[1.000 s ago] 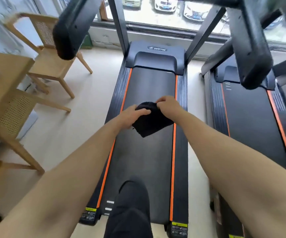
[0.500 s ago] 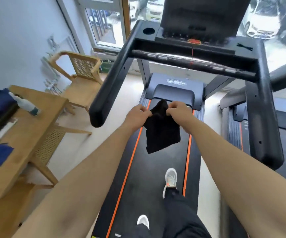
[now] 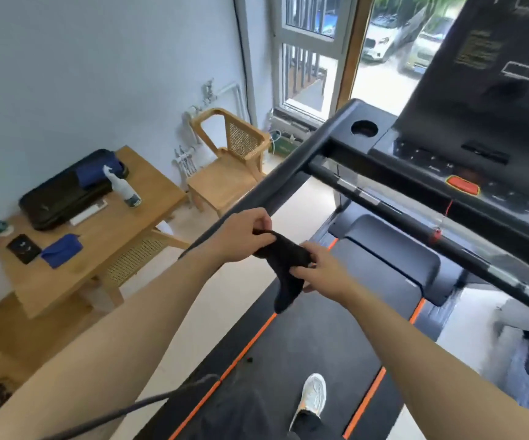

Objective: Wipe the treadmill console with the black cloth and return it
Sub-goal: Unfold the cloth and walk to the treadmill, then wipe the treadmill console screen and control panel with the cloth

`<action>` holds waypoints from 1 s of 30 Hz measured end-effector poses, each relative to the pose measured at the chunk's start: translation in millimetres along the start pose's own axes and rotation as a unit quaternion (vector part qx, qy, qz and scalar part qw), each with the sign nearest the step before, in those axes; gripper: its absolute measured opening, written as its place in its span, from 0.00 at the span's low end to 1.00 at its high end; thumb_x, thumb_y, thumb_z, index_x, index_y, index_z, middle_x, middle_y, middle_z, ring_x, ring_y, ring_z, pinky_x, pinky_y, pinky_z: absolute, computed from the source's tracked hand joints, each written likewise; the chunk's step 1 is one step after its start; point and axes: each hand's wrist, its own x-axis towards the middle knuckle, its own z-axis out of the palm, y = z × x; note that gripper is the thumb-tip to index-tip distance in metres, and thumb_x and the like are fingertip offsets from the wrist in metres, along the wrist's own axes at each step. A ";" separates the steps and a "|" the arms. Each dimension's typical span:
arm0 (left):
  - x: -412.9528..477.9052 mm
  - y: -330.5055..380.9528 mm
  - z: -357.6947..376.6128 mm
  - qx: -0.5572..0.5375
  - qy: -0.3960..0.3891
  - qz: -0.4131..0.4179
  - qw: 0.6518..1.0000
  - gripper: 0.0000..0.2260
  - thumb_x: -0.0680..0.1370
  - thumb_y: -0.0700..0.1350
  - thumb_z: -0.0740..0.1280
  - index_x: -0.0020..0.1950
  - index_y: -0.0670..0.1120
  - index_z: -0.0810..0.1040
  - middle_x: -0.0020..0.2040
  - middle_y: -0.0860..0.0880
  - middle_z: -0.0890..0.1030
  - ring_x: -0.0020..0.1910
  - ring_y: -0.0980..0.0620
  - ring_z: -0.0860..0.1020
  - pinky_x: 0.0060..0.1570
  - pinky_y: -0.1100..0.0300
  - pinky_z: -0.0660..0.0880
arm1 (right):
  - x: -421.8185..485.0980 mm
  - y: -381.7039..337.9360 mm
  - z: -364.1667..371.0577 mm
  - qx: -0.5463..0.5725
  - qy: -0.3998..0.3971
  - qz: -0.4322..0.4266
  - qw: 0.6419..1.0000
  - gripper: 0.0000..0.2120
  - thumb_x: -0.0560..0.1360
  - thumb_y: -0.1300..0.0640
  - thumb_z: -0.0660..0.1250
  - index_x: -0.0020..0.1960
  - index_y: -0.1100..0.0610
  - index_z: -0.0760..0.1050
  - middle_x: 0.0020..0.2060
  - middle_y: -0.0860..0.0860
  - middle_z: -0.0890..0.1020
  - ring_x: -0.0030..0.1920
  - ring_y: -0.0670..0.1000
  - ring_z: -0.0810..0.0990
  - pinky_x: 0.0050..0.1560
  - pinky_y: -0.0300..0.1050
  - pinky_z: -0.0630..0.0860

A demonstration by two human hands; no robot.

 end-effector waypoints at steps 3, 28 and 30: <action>19.2 0.9 -3.3 -0.050 0.011 -0.042 0.998 0.05 0.81 0.42 0.66 0.52 0.41 0.74 0.39 0.51 0.77 0.36 0.58 0.74 0.34 0.69 0.72 | 28.9 -6.3 -16.6 -0.054 -0.022 -0.007 0.998 0.16 0.70 0.47 0.72 0.48 0.58 0.76 0.38 0.57 0.79 0.37 0.51 0.78 0.43 0.59 0.80; 355.2 185.1 44.2 -0.161 -0.340 0.068 0.924 0.17 0.77 0.58 0.71 0.60 0.50 0.83 0.53 0.48 0.87 0.53 0.48 0.85 0.58 0.50 0.80 | 116.4 -50.7 -334.7 0.190 0.107 0.137 0.966 0.11 0.77 0.58 0.70 0.56 0.63 0.82 0.50 0.60 0.86 0.48 0.58 0.86 0.52 0.52 0.82; 384.3 209.7 45.6 -0.171 -0.329 0.091 0.924 0.16 0.74 0.51 0.75 0.60 0.50 0.81 0.54 0.48 0.86 0.54 0.47 0.84 0.59 0.49 0.79 | 120.0 -50.8 -365.5 0.281 0.172 0.087 0.940 0.09 0.77 0.59 0.68 0.54 0.62 0.82 0.49 0.61 0.86 0.45 0.57 0.86 0.46 0.50 0.83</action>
